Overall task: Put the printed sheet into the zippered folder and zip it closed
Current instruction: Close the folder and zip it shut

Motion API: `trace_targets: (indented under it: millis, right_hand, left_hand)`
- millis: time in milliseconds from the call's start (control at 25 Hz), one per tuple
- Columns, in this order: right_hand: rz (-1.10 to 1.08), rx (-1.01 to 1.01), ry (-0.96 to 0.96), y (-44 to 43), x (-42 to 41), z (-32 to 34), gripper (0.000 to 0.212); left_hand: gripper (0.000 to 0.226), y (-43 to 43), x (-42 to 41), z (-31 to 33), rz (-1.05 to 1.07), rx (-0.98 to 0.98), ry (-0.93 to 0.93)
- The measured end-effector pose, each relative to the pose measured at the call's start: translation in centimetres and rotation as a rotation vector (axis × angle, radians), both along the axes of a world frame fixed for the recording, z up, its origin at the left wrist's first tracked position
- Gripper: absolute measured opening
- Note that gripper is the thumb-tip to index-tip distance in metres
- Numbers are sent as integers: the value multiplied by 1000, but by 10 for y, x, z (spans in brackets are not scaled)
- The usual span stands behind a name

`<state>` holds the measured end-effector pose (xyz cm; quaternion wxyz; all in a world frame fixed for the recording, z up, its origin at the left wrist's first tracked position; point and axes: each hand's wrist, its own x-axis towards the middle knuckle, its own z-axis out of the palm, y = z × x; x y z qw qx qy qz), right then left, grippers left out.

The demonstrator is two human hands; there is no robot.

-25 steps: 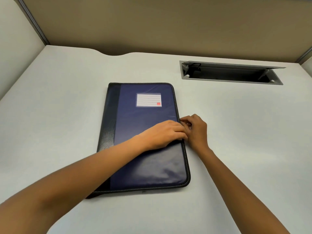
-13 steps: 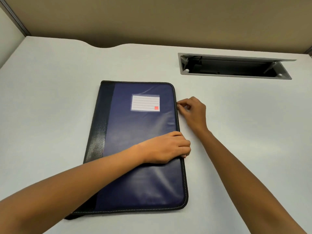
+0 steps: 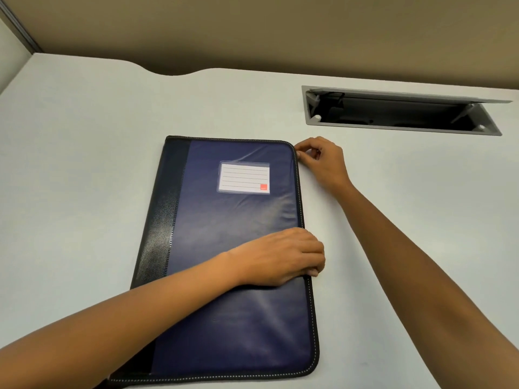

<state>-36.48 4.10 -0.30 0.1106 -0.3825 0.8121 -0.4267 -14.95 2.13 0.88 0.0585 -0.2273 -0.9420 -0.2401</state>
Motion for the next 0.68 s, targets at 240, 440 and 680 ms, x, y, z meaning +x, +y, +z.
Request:
trace_targets:
  millis: [240, 440, 680]
  right_hand:
    - [-52, -78, -24, -8, 7, 1, 12]
    - [-89, -216, -270, -12, 9, 8, 21]
    - [-243, -263, -396, -9, 13, 7, 39]
  left_hand:
    - [35, -64, -63, 16, 942, 318, 72]
    - [36, -94, -121, 22, 1038, 83, -269]
    - [30, -92, -144, 26, 1108, 140, -341]
